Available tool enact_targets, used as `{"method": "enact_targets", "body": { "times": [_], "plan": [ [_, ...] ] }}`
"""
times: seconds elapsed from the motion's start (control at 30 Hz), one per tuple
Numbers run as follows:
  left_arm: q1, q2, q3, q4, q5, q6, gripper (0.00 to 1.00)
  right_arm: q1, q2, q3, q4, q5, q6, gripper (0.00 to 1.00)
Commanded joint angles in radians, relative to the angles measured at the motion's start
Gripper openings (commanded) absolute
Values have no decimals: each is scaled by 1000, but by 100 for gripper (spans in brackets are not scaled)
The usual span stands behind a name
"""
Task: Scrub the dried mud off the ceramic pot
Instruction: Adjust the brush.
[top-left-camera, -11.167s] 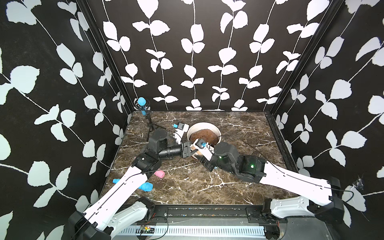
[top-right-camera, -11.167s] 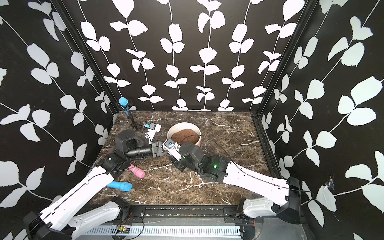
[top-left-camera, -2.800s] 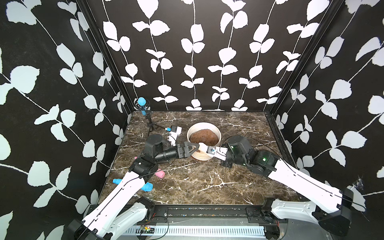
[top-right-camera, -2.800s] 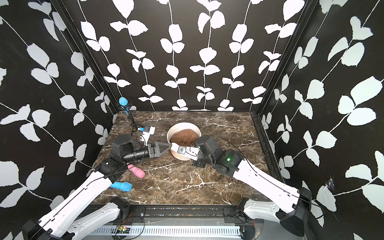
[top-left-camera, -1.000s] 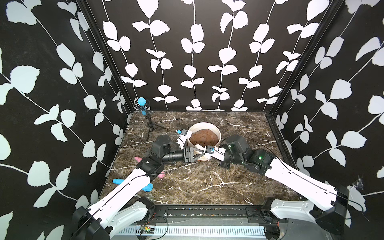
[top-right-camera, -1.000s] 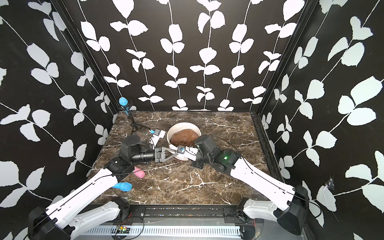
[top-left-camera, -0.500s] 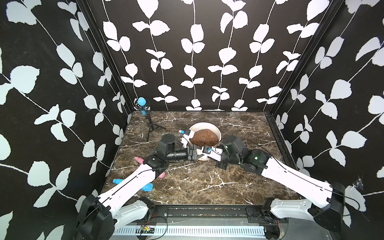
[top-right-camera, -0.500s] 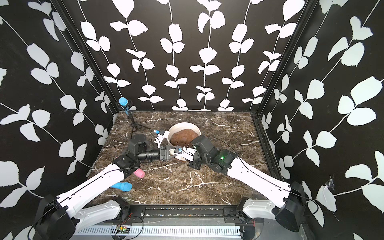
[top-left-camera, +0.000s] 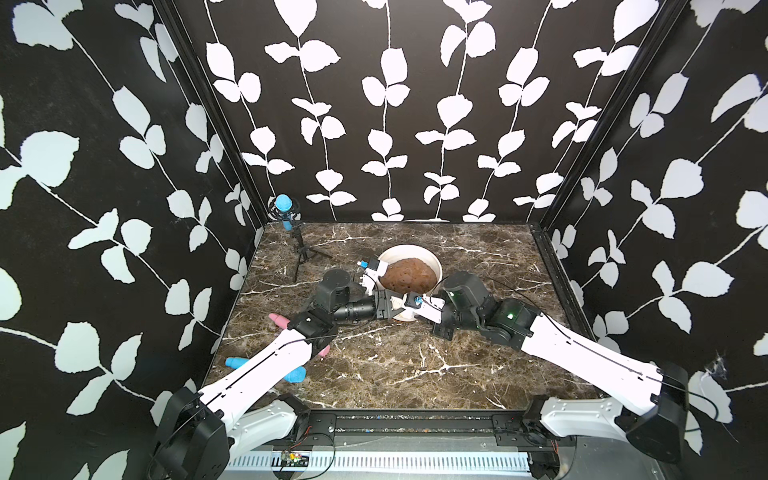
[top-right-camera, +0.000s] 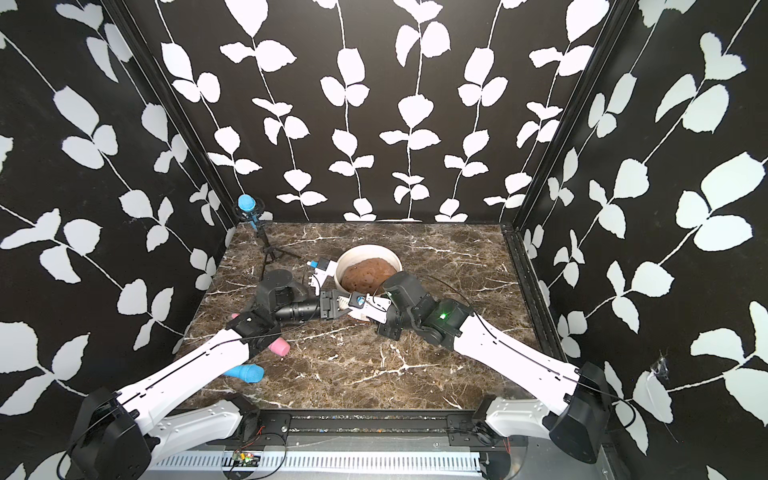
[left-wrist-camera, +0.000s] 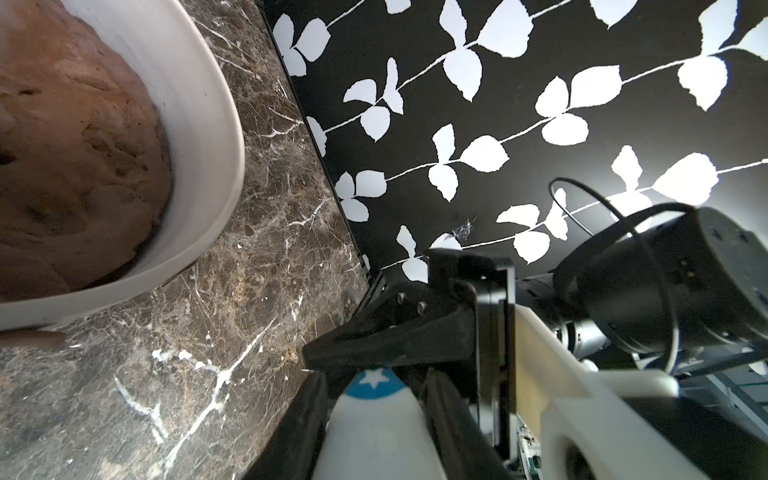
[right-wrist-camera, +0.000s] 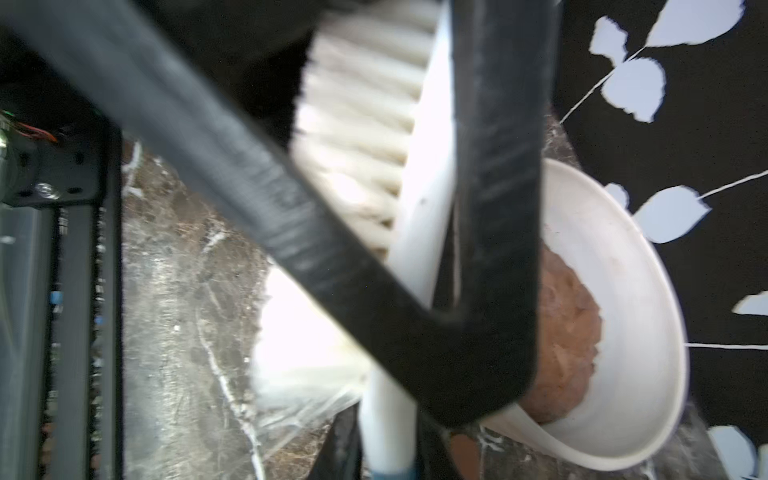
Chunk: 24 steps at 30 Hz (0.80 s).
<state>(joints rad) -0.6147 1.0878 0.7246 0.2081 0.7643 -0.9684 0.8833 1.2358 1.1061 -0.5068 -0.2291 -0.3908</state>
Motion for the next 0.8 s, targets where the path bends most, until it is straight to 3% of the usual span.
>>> {"method": "enact_targets", "body": {
  "times": [0.0,0.03,0.07,0.23,0.37,0.43,0.5,0.63,0.77],
  "plan": [
    [6,-18,-5,32,12,3,0,-101,-19,82,-142,-364,91,74],
    [10,-22,-1,23,19,10,0,-134,-15,95,-175,-453,126,97],
    [16,-26,3,13,28,19,0,-163,-13,102,-198,-533,167,99],
    [38,-34,35,-17,113,78,0,-260,-12,87,-209,-821,364,100],
    [38,-39,83,-90,198,193,0,-282,-2,-6,32,-1096,650,96],
    [38,-38,114,-144,227,253,0,-282,-1,-21,3,-1087,657,92],
    [38,-35,134,-164,248,285,1,-281,2,-6,-97,-1049,558,92],
    [38,-18,154,-157,284,293,0,-282,20,-7,-88,-1046,559,84],
    [38,-13,150,-157,283,295,0,-276,42,-6,-74,-1083,562,66]
  ]
}}
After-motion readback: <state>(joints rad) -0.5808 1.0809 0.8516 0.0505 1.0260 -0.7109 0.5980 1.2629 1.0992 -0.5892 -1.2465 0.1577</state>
